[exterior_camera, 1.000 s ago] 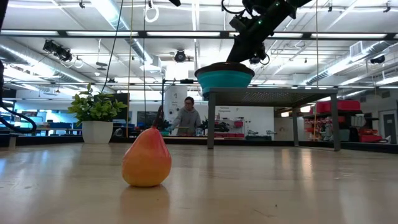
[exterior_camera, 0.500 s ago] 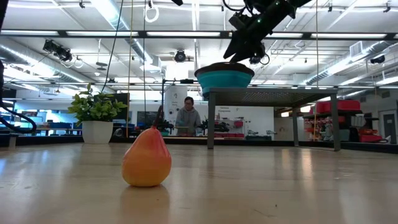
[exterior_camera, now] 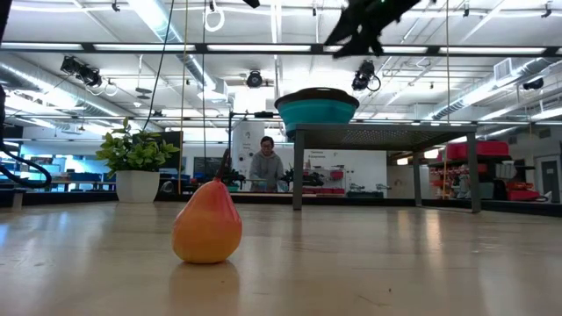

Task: Pick & Place Fruit
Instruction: Put the pear into the strainer bowl

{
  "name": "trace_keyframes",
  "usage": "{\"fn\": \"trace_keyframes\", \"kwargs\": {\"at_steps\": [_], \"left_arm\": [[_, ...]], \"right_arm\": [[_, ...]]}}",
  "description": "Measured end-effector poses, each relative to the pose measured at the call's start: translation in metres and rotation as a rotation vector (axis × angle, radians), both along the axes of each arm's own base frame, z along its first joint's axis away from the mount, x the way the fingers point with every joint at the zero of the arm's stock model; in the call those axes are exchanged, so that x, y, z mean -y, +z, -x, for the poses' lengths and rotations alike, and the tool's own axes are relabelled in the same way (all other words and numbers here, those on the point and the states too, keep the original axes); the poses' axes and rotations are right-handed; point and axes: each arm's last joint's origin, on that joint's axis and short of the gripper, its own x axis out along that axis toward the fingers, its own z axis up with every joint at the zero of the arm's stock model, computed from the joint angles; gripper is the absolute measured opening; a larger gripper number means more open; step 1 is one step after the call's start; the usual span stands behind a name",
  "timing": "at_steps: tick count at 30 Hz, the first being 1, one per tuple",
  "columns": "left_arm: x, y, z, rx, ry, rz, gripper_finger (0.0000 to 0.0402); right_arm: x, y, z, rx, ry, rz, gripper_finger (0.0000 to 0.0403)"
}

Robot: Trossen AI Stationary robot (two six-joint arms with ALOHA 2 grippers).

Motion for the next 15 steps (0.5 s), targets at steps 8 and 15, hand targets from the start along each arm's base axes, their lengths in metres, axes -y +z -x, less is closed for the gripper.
{"fn": "trace_keyframes", "kwargs": {"at_steps": [8,15], "left_arm": [[0.052,-0.020,-0.001,-0.109,-0.245,0.103,0.0265],[0.131,-0.091,-0.016,-0.197,-0.199,0.165,0.0265]], "right_arm": [[-0.081,0.015,0.053,-0.060,0.335,-0.022,0.0211],[-0.124,-0.033,0.112,-0.079,0.392,-0.185,0.0210]]}}
